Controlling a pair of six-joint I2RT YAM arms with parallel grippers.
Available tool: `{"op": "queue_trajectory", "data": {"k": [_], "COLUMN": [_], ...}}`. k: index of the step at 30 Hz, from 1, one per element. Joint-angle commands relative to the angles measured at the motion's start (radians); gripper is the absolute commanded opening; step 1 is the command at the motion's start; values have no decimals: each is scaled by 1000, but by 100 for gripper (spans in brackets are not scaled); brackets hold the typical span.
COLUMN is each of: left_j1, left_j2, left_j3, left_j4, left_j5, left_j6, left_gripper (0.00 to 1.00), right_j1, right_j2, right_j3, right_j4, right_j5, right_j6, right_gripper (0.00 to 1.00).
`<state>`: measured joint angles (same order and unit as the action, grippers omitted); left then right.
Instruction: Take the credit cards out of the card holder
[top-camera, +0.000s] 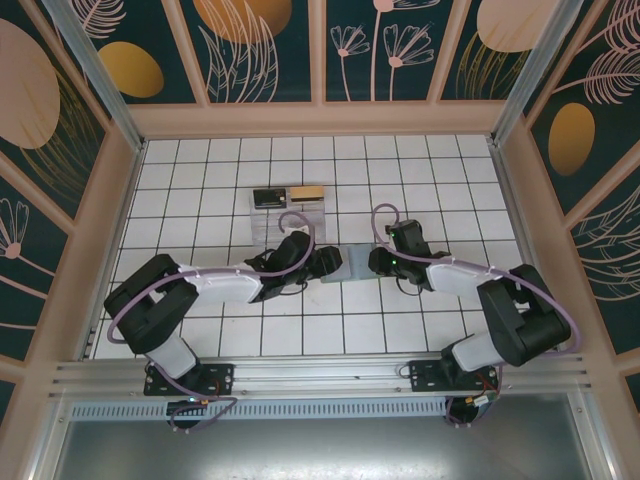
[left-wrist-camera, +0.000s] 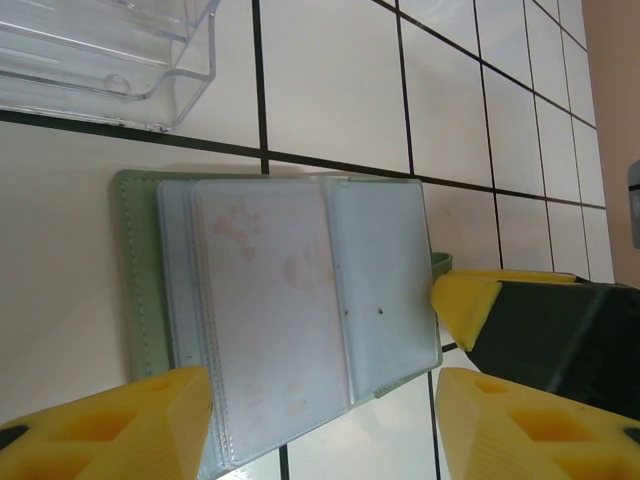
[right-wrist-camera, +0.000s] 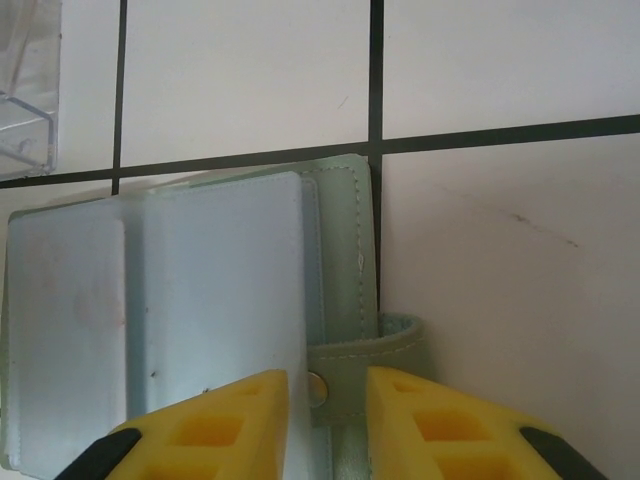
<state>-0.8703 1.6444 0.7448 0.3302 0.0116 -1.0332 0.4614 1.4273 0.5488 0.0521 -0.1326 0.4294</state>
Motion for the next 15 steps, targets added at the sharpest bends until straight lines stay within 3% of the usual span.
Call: {"op": "queue_trajectory", "data": {"k": [1,6,15], "left_j1": [2,2,2], "left_j2": [12,26,39], "left_j3": [31,42,54], "left_j4": [23,19,5], "left_j5": [13,20,33], "left_j6": [-7,-4,-1], "left_gripper": [61,61,61], "right_j1": [10,8,13], "right_j2": [-61,-54,27], "right_j3": [9,-2,-13], "right_j4": [-69,-45,6], "right_j5": [57,41,-1], "right_j6": [20,17,29], "right_gripper": [35,39,32]}}
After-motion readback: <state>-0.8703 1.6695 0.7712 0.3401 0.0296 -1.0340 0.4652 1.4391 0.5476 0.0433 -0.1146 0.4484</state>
